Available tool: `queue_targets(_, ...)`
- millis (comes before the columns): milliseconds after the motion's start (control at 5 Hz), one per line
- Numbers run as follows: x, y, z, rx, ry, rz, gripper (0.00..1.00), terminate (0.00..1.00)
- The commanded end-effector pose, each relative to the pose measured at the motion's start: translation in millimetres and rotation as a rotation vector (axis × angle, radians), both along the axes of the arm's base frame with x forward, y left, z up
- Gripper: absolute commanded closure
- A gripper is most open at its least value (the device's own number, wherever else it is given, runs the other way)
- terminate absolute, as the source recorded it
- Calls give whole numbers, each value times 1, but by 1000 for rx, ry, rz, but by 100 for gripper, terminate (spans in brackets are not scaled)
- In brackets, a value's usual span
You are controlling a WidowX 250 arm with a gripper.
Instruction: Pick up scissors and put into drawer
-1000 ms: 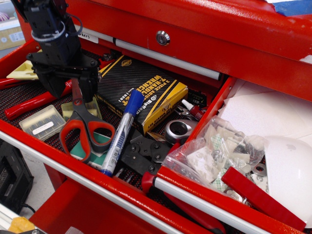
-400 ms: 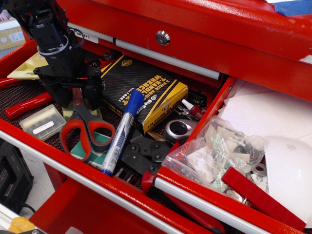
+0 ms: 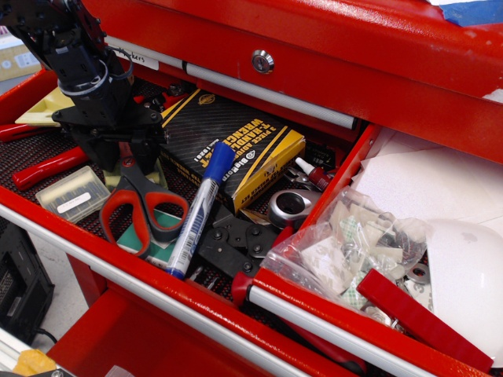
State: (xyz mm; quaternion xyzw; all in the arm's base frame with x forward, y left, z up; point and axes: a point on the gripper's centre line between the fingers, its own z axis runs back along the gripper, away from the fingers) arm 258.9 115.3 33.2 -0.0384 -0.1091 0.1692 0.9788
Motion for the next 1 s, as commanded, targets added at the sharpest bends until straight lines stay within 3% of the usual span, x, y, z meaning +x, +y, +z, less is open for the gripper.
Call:
queue_targets(0, -11, -15, -3, -25, 51, 5, 100, 0)
queue_targets(200, -15, -17, -5, -69, 68, 6, 100, 0)
queue_targets(400, -16, -15, -2, -54, 80, 4, 100, 0)
queue_targets(800, 3, 7, 53, 133, 191, -45, 100, 0)
